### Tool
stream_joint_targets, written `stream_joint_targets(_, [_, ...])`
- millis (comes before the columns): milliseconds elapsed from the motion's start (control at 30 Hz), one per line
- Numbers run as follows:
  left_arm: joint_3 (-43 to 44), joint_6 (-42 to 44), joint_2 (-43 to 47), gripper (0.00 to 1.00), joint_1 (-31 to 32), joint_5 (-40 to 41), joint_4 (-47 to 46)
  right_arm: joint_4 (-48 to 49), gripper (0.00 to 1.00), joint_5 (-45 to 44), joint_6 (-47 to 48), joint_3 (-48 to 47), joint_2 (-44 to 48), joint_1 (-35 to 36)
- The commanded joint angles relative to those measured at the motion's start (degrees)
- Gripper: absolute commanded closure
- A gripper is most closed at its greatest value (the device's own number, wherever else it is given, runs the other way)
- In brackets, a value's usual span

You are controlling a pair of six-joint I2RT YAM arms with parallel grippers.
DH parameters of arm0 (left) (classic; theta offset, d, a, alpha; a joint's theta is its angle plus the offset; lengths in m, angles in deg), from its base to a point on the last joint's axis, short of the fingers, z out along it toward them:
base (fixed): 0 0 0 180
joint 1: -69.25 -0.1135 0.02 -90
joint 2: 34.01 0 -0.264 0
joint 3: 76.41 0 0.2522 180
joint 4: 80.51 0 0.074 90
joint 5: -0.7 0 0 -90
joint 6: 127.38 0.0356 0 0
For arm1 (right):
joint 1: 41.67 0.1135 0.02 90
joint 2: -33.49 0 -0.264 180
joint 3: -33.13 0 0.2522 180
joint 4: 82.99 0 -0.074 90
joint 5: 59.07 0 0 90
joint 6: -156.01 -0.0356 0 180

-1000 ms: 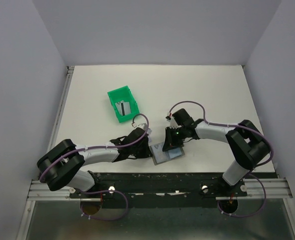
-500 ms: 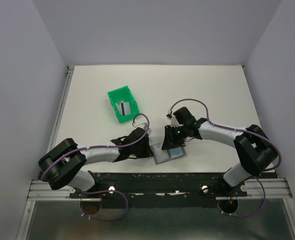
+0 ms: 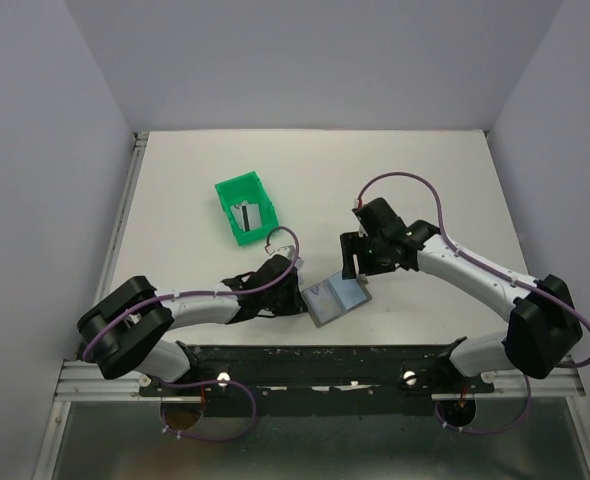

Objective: Put the credit cards into the card holder
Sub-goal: Close the card holder at the center of the board.

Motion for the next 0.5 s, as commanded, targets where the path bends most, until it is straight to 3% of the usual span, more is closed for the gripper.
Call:
stream_joint_targets(0, [-0.1,1.0,-1.0,1.0,0.4,0.9,2.9,-5.6,0.22,-9.7,0.9,1.0,-2.6,0.2])
stream_joint_targets(267, [0.0,0.9,-0.5,1.0,0.4,1.2,3.3,-1.9,0.23,-10.8,2.6,0.1,-8.4,0.1])
stream_joint_targets(467, [-0.4,0.8,-0.1,1.0,0.4,1.4,3.5,0.4,0.38,-13.8,3.1,0.0,-11.2,0.2])
